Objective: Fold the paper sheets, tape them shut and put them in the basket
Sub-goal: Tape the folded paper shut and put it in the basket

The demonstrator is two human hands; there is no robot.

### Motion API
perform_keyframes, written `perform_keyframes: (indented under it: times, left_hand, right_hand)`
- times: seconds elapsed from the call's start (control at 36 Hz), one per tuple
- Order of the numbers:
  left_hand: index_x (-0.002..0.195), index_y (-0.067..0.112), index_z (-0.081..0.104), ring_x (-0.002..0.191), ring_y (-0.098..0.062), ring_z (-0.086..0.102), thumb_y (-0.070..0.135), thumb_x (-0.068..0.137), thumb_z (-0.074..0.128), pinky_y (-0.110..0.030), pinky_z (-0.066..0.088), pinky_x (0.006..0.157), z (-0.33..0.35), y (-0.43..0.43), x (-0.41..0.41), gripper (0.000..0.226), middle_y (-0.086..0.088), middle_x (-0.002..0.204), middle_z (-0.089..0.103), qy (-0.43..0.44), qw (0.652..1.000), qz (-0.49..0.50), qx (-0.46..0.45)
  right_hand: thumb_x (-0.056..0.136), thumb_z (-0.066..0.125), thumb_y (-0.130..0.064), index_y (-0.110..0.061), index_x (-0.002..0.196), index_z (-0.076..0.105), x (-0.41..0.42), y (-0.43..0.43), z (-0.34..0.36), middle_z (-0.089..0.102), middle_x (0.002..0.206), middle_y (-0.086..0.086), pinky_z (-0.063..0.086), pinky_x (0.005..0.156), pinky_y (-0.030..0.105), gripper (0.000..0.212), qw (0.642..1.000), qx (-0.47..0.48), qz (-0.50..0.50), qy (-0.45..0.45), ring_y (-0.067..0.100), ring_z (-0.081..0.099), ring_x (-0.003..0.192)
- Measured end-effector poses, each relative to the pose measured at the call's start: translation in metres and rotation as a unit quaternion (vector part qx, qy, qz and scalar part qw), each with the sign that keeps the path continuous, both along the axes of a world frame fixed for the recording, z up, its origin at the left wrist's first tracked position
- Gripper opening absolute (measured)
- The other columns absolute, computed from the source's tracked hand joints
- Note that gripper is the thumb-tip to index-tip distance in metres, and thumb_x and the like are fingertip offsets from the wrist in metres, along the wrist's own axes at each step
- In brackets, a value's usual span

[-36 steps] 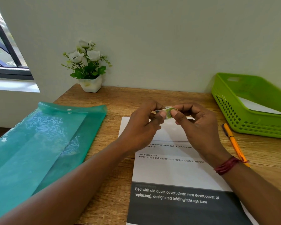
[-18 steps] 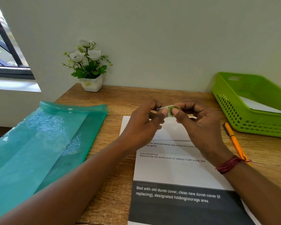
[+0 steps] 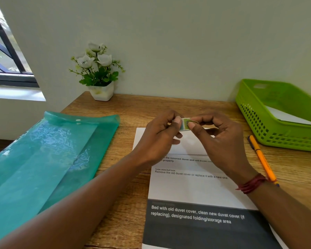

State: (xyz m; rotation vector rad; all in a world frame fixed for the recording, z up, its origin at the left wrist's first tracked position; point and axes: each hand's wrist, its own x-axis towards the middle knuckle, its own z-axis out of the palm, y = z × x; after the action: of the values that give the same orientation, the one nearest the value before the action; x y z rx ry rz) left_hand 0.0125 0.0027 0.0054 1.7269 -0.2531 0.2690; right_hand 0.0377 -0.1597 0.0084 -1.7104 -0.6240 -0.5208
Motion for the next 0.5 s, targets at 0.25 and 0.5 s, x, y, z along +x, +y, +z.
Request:
perform_keyframes:
  times: [0.25, 0.5]
  left_hand:
    - [0.088, 0.023, 0.059, 0.087, -0.016, 0.064, 0.030, 0.102, 0.045, -0.044, 0.059, 0.080, 0.0014, 0.0010, -0.0019, 0.021, 0.001, 0.098, 0.062, -0.006, 1.000, 0.000, 0.012]
    - [0.085, 0.022, 0.060, 0.083, -0.017, 0.064, 0.022, 0.103, 0.049, -0.046, 0.060, 0.082, 0.0050, -0.0002, -0.0034, 0.022, 0.002, 0.095, 0.061, 0.017, 1.000, 0.012, -0.004]
  right_hand:
    - [0.084, 0.075, -0.017, -0.026, 0.098, 0.072, 0.0005, -0.0009, -0.0017, 0.071, 0.094, -0.007, 0.054, 0.069, 0.018, 0.016, 1.000, -0.019, -0.005, -0.022, 0.006, 0.068, 0.086]
    - [0.087, 0.072, -0.011, -0.011, 0.099, 0.074, 0.0017, -0.0019, -0.0060, 0.066, 0.091, -0.014, 0.051, 0.069, 0.012, 0.012, 0.985, -0.081, -0.049, -0.147, 0.000, 0.064, 0.085]
